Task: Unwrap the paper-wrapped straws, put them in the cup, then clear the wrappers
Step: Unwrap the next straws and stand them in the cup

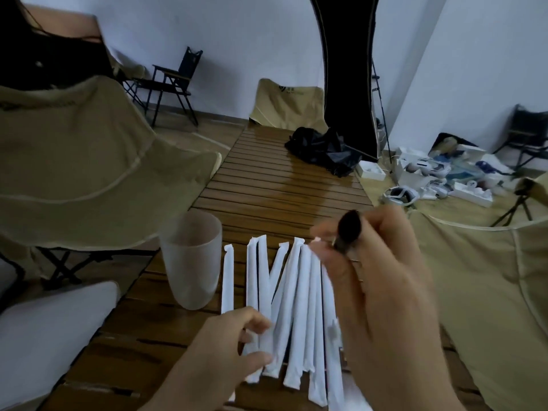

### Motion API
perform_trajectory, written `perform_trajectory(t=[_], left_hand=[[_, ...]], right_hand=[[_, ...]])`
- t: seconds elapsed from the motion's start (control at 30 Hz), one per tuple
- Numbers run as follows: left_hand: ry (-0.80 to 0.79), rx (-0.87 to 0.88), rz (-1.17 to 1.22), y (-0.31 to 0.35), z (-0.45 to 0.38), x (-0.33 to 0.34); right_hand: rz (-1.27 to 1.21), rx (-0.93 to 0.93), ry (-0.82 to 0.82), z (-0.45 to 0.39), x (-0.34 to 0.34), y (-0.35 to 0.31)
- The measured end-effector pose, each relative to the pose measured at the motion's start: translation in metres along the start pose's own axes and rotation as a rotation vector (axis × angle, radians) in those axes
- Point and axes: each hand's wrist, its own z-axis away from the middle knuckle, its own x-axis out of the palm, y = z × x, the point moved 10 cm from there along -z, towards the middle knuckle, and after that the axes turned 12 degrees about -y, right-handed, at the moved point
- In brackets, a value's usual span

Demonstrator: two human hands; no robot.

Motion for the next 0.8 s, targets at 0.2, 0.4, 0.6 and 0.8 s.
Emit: perform_trajectory(t=[0.2, 0.4, 0.6, 0.8], left_hand=[[0.244, -0.048, -0.189, -0.010, 0.015, -0.038], [0.403, -0.077, -0.164, -0.019, 0.031, -0.064], [0.393, -0.155, -0.098, -0.033, 0.034, -0.070], [0.360, -0.240, -0.048, -0.044, 0.033, -0.060]], right_hand=[[-0.312, -0.122, 0.205, -0.066, -0.010, -0.040], [-0.361, 0.014, -0.068, -0.093, 0.082, -0.044], [-0.175, 0.252, -0.465, -0.054, 0.152, -0.005], [0.026, 0.507, -0.699, 0.046, 0.171, 0.064]])
